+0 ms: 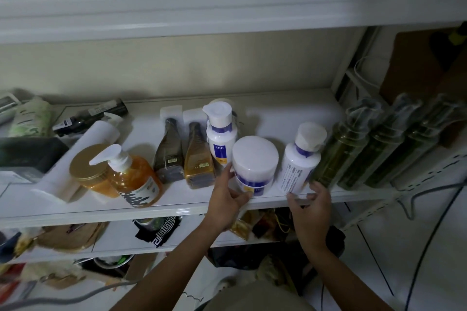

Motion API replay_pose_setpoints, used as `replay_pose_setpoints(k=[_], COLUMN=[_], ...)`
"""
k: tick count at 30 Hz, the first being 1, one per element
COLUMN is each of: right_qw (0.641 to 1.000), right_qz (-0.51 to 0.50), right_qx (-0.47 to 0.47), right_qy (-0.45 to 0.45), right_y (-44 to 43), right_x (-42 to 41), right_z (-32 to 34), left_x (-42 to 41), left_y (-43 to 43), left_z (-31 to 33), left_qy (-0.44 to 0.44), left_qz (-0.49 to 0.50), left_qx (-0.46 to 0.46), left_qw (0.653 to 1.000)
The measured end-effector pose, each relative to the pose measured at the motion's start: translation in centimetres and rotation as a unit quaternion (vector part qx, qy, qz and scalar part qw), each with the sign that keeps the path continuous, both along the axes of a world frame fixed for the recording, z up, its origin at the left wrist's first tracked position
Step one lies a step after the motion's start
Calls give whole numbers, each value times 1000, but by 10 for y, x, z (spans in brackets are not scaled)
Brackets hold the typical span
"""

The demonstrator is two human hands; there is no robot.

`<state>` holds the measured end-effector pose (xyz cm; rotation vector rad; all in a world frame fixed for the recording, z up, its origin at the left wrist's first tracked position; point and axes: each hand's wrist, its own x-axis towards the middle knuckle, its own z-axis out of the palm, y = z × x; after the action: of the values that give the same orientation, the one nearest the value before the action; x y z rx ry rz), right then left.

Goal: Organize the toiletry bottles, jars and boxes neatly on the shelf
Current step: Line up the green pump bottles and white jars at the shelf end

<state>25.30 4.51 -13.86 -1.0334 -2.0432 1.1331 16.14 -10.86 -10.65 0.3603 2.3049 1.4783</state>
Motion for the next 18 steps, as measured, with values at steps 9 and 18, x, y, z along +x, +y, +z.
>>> replay_pose_setpoints(k=[9,18], right_qw=[999,999], right_qz=[-22,-3], right_qx=[28,39], right_qy=[6,7], right_y=[-3,4], right_x=[-15,-11], right_z=[-8,-14], left_x=[8,8], left_y=[15,18], left_z=[4,2], left_qy=[21,29], left_qz=[18,36], left_qx=[-49,-67], left_qw=[998,997])
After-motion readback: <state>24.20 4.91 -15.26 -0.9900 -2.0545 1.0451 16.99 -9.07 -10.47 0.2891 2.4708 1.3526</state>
